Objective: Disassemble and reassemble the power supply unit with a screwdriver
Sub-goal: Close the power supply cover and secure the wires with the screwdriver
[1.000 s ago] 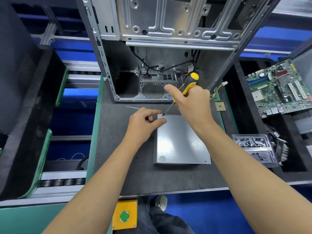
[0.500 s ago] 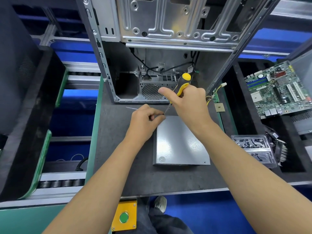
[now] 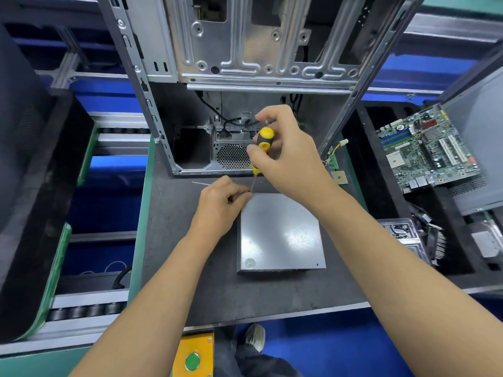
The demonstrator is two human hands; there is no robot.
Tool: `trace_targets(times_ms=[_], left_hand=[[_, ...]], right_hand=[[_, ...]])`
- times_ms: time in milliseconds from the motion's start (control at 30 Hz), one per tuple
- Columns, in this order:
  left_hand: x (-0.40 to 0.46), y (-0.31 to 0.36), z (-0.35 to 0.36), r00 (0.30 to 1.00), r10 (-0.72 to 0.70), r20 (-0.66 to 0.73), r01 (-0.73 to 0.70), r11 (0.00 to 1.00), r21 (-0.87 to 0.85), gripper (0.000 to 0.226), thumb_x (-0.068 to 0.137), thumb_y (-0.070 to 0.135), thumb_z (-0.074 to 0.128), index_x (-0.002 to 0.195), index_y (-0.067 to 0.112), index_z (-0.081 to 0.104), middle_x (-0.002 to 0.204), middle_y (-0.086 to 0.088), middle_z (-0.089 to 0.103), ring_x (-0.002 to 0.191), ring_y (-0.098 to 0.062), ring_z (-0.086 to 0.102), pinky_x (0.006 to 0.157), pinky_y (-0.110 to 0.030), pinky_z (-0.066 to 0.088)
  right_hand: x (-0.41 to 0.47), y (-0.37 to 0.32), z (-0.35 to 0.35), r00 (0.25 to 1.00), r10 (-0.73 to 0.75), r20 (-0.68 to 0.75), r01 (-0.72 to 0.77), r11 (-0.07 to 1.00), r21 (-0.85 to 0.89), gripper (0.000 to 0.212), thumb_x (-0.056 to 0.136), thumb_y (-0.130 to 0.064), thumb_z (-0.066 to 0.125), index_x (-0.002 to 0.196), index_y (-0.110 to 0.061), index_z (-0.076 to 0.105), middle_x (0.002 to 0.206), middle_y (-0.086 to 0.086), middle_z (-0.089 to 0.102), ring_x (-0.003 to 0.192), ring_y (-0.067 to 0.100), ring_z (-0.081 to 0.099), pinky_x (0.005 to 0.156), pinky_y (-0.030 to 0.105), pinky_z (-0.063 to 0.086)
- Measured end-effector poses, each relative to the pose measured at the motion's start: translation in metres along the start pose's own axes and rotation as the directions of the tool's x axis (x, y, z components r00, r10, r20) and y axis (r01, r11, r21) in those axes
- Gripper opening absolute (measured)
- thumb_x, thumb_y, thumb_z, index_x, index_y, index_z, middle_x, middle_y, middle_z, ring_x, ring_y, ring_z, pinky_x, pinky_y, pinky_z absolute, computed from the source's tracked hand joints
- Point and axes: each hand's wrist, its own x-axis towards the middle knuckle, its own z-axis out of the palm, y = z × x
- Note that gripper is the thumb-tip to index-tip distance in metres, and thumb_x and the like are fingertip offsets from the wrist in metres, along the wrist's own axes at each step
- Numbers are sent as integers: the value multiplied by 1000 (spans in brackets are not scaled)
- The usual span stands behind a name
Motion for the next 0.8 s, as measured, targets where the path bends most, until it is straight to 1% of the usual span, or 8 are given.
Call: trace_targets(times_ms=[167, 267, 300, 400, 500, 533, 633, 800], left_hand=[[-1, 0, 1, 1000, -22, -5, 22, 1000, 2, 8, 85, 9, 78, 93, 9, 79, 70, 12, 44, 68, 3, 49, 65, -5, 35], [-3, 1, 3, 1000, -30, -1, 30, 999, 17, 12, 85, 11, 77, 97, 11, 79, 70, 10, 44, 68, 2, 49, 65, -5, 36], [-2, 1, 3, 1000, -29, 5, 28, 999, 29, 12, 85, 12, 77, 97, 12, 79, 71, 8, 45, 68, 0, 49, 65, -7, 37], [0, 1, 3, 999, -26, 25, 24, 998, 55, 7, 86, 14, 77, 92, 12, 79, 74, 0, 53, 70, -11, 51, 65, -14, 40], [1, 1, 3, 999, -13, 33, 10, 997, 74, 8, 86, 14, 77, 93, 11, 79, 75, -5, 55, 68, -15, 52, 66, -21, 43], [1, 1, 3, 1000, -5, 30, 3, 998, 70, 9, 86, 14, 77, 94, 10, 79, 74, -5, 54, 68, -13, 52, 66, -18, 42], [1, 4, 1, 1000, -9, 21, 8, 999, 36, 9, 85, 12, 78, 94, 10, 80, 71, 3, 51, 70, -5, 52, 65, -8, 37], [-1, 7, -2, 997, -78, 22, 79, 997, -26, 12, 85, 11, 77, 97, 13, 80, 71, 4, 51, 66, -3, 50, 68, -7, 37]], right_hand=[[5, -15, -18, 968, -105, 228, 196, 885, -422, 23, 91, -29, 65, 99, -16, 48, 77, -2, 55, 76, 27, 55, 70, 38, 46], [9, -21, -11, 961, -113, 254, 265, 647, -715, 17, 97, -31, 54, 97, -19, 42, 76, 2, 43, 78, 34, 53, 65, 35, 35], [9, -24, -9, 965, -83, 248, 245, 621, -745, 18, 99, -35, 52, 100, -19, 45, 75, 2, 38, 77, 33, 49, 64, 35, 34], [11, -31, -13, 938, 70, 340, 172, 757, -630, 39, 93, -47, 61, 100, -18, 37, 83, 2, 44, 77, 31, 50, 62, 36, 38], [14, -36, -19, 901, 116, 418, 156, 811, -563, 16, 93, -28, 60, 97, -20, 46, 102, 4, 49, 88, 28, 56, 70, 38, 47], [15, -36, -20, 904, 125, 409, 148, 805, -574, 8, 94, -23, 58, 93, -21, 50, 102, 4, 50, 90, 27, 58, 67, 35, 47], [16, -32, -26, 921, 155, 357, 95, 802, -590, 10, 94, -25, 63, 89, -20, 55, 98, 5, 52, 87, 27, 60, 56, 30, 39], [6, -15, -40, 962, 115, 249, 23, 869, -494, 14, 97, -30, 58, 92, -18, 55, 91, 5, 56, 79, 21, 56, 55, 31, 38]])
